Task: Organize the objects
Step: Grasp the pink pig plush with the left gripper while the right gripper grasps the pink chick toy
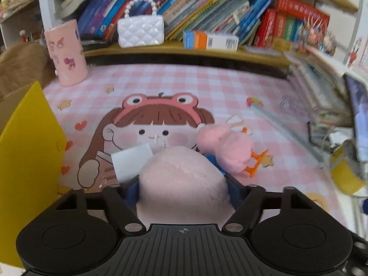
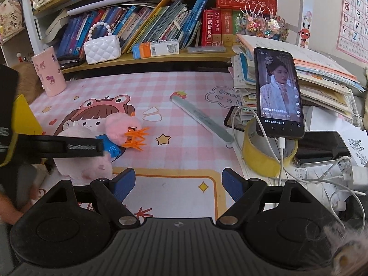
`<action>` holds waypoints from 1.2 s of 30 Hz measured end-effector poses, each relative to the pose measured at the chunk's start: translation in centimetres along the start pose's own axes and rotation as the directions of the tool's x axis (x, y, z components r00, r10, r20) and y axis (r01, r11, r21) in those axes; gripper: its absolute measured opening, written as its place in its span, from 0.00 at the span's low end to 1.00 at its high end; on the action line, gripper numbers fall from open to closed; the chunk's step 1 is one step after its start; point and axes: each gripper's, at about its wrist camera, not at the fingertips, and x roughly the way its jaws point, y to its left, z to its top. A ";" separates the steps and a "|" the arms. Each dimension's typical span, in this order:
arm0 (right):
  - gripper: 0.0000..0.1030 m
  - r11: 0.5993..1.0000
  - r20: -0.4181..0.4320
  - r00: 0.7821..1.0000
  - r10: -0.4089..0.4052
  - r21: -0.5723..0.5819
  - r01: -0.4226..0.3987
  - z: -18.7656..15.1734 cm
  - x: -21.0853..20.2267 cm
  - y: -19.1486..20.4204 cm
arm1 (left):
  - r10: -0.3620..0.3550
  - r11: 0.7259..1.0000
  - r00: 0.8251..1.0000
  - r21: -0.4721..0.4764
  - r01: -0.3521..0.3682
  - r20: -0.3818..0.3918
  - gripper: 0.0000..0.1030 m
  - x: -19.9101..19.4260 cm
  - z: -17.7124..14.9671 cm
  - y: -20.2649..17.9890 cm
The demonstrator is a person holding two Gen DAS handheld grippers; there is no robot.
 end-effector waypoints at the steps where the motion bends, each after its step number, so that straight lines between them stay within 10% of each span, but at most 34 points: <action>1: 0.79 1.000 0.002 1.000 0.002 -0.002 -0.002 0.0 0.0 0.0 | -0.011 1.000 1.000 -0.012 0.011 0.012 0.69 -0.9 -0.1 0.3; 20: 0.80 0.971 0.015 0.987 0.162 -0.180 -0.157 4.3 10.2 5.5 | -0.056 0.963 0.989 -0.253 0.090 0.139 0.69 -12.1 -2.4 6.6; 28: 0.58 0.962 -0.061 0.966 0.252 -0.098 -0.257 5.5 13.2 5.9 | -0.055 0.970 0.988 -0.225 0.088 0.146 0.69 -13.4 -2.9 6.3; 36: 0.57 0.969 0.000 0.970 0.242 -0.049 -0.241 4.9 9.7 5.0 | -0.067 0.973 0.986 -0.210 0.100 0.155 0.69 -14.2 -3.1 6.4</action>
